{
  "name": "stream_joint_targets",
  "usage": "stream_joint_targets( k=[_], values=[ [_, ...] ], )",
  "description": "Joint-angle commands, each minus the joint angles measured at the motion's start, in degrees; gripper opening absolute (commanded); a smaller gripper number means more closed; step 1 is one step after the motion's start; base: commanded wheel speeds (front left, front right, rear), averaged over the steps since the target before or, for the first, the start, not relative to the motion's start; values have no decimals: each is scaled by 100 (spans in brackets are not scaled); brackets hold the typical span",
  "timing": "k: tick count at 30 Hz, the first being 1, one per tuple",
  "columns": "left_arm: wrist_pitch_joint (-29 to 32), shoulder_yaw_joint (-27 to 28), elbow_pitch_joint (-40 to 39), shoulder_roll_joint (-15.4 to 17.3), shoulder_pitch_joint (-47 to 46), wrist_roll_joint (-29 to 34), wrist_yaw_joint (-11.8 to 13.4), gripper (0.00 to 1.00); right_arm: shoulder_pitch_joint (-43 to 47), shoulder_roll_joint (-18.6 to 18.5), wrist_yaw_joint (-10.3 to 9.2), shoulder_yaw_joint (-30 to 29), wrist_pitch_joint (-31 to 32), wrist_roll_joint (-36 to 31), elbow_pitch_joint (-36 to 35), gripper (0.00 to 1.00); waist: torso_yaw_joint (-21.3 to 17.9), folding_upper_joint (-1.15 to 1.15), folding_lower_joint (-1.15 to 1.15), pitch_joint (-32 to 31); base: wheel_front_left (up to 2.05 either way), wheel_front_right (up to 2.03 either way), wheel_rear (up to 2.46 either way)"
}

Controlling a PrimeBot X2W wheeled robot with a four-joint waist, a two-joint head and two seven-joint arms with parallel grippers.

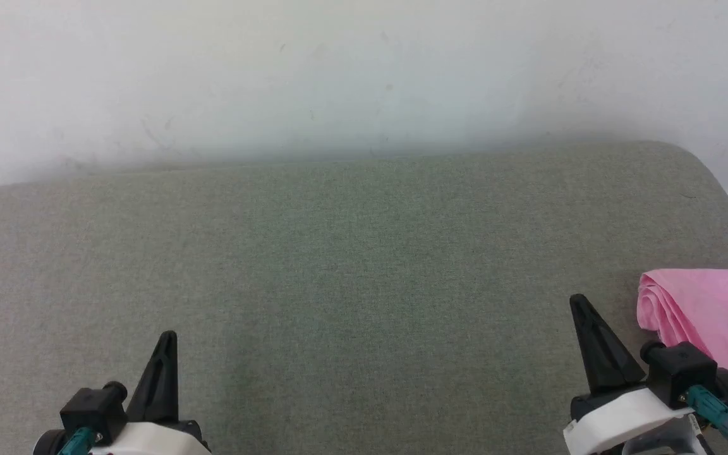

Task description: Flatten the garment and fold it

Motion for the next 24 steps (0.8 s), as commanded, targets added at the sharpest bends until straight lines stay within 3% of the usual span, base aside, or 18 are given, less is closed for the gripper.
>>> stream_joint_targets(
  k=[1, 24],
  values=[
    [31, -7, -47, -30, -43, 75, 32, 0, -45, 4, 0, -9, 17, -38, 4, 0, 4, 0, 0, 1, 0, 0, 0],
    [301, -35, -196, -143, -128, 342, 116, 0, -132, 10, -1, -66, 147, -137, 23, 0, 53, 0, 0, 8, 0, 0, 0]
  ],
)
